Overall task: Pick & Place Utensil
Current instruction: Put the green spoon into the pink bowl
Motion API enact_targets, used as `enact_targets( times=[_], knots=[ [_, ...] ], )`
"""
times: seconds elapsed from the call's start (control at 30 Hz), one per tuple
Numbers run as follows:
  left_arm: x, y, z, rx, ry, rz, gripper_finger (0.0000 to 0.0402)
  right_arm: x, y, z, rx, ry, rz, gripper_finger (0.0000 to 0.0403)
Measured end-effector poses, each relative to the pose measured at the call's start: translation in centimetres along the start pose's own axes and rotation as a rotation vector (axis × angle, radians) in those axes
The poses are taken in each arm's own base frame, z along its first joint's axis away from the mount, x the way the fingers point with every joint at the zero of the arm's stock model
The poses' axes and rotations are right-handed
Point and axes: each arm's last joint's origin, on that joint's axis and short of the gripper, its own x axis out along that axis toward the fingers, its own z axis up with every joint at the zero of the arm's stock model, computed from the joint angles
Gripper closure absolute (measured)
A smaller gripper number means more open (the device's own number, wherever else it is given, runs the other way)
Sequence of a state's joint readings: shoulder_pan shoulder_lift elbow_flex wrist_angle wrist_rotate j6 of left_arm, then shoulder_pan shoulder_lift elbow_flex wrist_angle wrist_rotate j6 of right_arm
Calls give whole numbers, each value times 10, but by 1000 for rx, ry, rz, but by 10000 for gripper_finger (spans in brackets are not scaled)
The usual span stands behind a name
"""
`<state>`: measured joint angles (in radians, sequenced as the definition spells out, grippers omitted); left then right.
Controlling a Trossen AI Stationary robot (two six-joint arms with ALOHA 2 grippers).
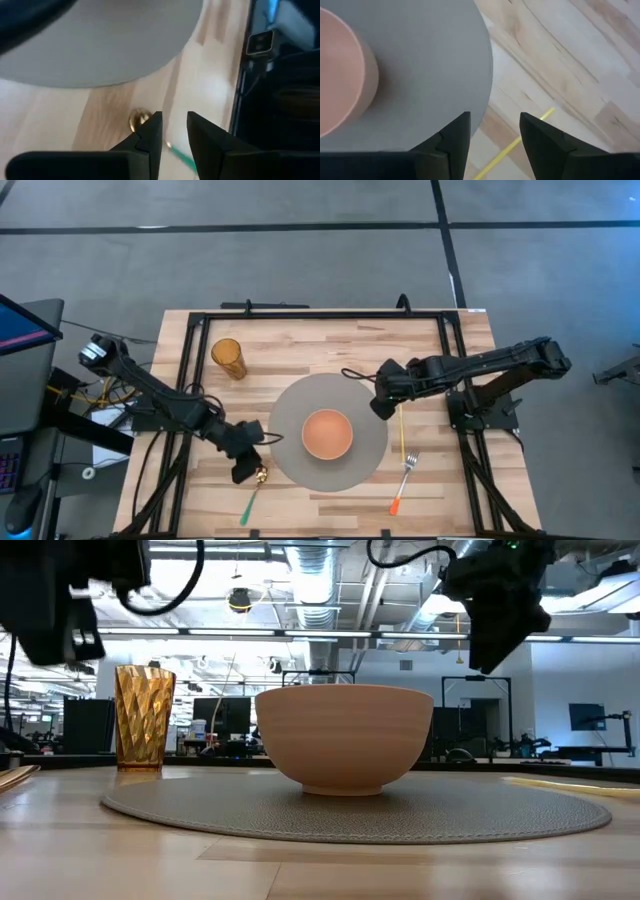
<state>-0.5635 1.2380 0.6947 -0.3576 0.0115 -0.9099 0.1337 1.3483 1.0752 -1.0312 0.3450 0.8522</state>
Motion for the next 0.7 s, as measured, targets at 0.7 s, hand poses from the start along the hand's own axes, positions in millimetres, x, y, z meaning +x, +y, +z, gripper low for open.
enact_targets(
  times=[0.7],
  knots=[
    [64,-16,47,-480,746,78,325,0,4,15,-317,-205,-71,238]
  ],
)
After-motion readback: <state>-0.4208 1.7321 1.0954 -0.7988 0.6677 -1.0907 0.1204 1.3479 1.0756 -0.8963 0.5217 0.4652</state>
